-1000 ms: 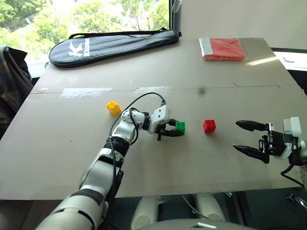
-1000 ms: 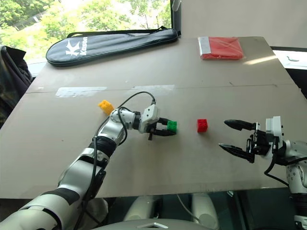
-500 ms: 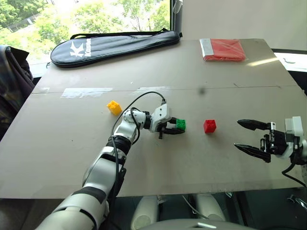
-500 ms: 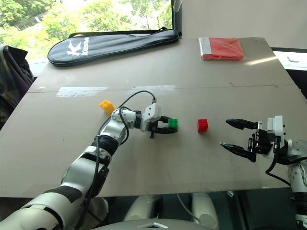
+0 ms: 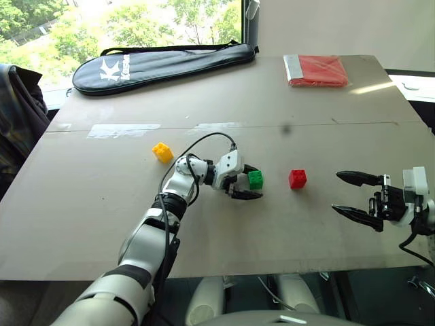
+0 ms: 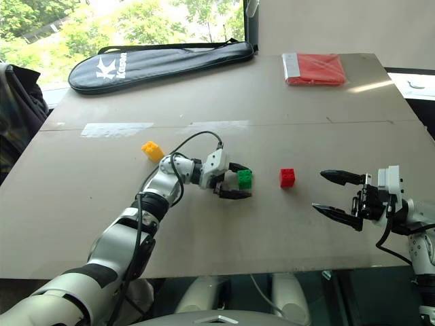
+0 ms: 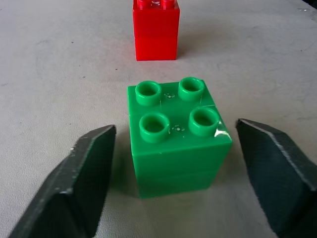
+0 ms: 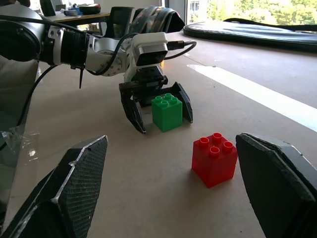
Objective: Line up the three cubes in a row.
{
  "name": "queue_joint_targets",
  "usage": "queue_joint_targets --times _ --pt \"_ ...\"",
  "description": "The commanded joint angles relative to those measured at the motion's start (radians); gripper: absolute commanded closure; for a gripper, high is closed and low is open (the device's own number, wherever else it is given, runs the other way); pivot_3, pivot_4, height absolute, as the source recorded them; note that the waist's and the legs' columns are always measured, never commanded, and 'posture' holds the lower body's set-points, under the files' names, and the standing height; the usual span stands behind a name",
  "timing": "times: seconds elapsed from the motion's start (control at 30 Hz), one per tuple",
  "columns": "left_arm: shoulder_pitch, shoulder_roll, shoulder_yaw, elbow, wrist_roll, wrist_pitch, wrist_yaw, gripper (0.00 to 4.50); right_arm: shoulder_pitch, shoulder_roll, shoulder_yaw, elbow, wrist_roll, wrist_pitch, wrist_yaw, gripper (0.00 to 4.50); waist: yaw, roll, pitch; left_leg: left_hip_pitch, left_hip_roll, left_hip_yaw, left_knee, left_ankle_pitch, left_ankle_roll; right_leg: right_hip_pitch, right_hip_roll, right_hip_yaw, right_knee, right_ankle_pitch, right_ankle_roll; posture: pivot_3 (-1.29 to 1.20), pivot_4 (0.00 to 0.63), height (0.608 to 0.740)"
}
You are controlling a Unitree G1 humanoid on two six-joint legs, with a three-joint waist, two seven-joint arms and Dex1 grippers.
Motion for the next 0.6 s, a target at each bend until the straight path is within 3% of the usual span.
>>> queue_joint_targets --times 0.03,0.37,0.6 --pt "0.005 0.0 -0.001 0.026 0.028 -0.026 0.018 0.06 -0.007 -0.009 -0.023 -0.037 0.01 -0.007 -0.004 0.23 0.0 0.0 0.0 0.0 0.0 0.0 0.0 0.0 0.0 0.0 0.0 0.0 0.0 0.0 0.0 0.0 0.15 0.74" --pt "0.008 0.035 0.063 -0.034 -0.042 -0.05 -0.009 0.06 -0.02 -0.012 -0.02 -0.035 0.012 0.001 -0.001 0.23 -0.004 0.0 0.0 0.0 0.0 0.0 0.0 0.0 0.0 0.0 0.0 0.001 0.001 0.0 0.0 0.0 0.15 0.74" --pt "0.167 0.229 0.126 -0.431 -0.182 0.157 -0.135 0.06 -0.045 -0.011 -0.002 -0.021 0.007 0.005 0.008 0.23 -0.012 0.0 0.0 0.0 0.002 -0.001 0.0 0.0 0.0 -0.002 0.001 0.002 0.0 0.0 0.0 0.0 0.15 0.74"
